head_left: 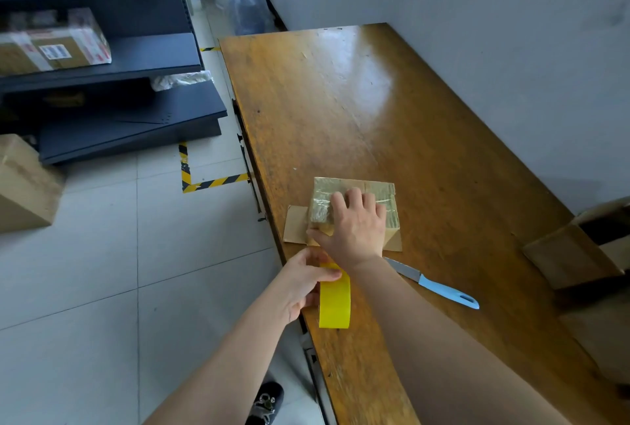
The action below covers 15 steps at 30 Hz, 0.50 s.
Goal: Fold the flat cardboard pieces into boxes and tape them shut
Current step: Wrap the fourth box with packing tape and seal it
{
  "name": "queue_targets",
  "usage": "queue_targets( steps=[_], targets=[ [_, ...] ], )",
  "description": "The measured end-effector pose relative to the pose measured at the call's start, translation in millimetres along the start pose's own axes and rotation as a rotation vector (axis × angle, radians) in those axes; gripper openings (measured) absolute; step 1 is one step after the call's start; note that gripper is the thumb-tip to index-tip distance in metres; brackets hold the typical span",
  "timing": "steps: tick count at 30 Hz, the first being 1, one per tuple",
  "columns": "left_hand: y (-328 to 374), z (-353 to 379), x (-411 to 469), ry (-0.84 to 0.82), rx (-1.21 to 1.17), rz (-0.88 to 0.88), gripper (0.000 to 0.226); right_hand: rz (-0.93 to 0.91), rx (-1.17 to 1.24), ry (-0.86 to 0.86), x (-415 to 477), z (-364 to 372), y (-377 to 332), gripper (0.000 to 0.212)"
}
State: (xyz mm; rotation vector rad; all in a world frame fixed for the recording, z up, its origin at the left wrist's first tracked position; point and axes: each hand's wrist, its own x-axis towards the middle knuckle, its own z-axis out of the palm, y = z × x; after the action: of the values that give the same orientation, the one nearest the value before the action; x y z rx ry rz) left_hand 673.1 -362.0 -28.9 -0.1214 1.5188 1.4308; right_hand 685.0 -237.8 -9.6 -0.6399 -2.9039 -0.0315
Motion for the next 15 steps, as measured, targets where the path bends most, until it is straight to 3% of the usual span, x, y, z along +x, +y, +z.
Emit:
queue_targets(
  steps=[3, 7, 12, 15],
  targets=[
    [1.2, -7.3, -1.8, 0.013, -0.003, 0.006, 0.030, 0.021, 0.039, -0.046, 6.1, -8.4, -0.2, 0.063],
    [3.3, -16.6, -3.9, 0.071, 0.009, 0.036, 0.032, -0.055, 0.311, -0.087, 8.9, -23.6, 22.4, 0.077],
    [3.7, -21.6, -6.9, 0.105, -0.039, 0.062, 0.034, 0.121, 0.196, -0.387, -0.5, -24.0, 43.1, 0.096],
    [3.7, -21.8, -9.0, 0.128, -0.077, 0.085, 0.032, 0.140, 0.207, -0.363, -5.6, -23.2, 43.2, 0.086]
  ],
)
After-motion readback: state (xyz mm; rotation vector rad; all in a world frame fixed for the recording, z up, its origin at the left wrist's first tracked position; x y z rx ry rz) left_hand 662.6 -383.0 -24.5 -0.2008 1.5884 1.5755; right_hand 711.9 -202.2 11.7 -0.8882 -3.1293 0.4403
